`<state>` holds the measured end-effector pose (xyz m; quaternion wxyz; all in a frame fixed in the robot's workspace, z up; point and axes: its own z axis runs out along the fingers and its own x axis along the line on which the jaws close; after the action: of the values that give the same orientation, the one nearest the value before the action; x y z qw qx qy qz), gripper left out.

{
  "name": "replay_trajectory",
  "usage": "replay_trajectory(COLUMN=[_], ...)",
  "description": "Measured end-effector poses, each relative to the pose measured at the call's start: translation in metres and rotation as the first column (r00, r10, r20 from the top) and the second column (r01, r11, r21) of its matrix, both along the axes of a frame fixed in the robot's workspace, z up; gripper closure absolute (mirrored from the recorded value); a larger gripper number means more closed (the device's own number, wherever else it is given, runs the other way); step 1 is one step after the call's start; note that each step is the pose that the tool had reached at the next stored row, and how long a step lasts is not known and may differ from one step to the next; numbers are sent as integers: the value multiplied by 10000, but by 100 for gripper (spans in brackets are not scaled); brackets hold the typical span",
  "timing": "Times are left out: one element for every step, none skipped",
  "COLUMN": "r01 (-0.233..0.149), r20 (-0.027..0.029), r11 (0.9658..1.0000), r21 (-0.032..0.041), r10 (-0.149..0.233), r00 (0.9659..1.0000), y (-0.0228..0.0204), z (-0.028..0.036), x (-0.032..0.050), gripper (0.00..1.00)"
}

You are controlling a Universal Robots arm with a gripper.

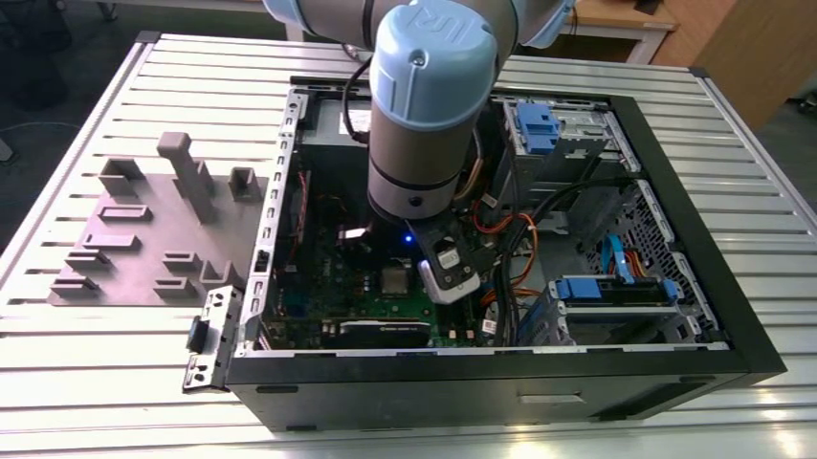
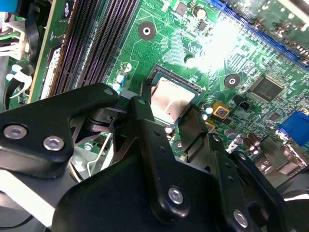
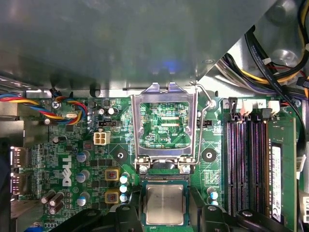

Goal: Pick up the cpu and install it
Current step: 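Place the cpu into insertion slot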

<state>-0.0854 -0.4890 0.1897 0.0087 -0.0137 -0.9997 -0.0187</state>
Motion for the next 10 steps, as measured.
replay_trajectory(r01=[0, 0, 0, 0, -1, 0, -1, -1, -1, 0], r20=[1, 1, -1, -1, -2, -3, -3, -2, -1, 0], r11=[10000, 10000, 10000, 10000, 10000, 10000, 10000, 10000, 10000, 10000], r21=[1, 1, -2, -3, -4, -7, -7, -5, -2, 0], r10=[0, 0, 0, 0, 1, 0, 1, 1, 1, 0], r00=[10000, 10000, 10000, 10000, 10000, 10000, 10000, 10000, 10000, 10000], y=[0, 0, 0, 0, 0, -1, -1, -1, -1, 0], z=[-3, -7, -10, -16, -23, -31, -38, -42, -44, -46], x=[1, 1, 1, 1, 1, 1, 1, 1, 1, 1], gripper=[53, 53, 53, 53, 53, 53, 53, 53, 53, 53])
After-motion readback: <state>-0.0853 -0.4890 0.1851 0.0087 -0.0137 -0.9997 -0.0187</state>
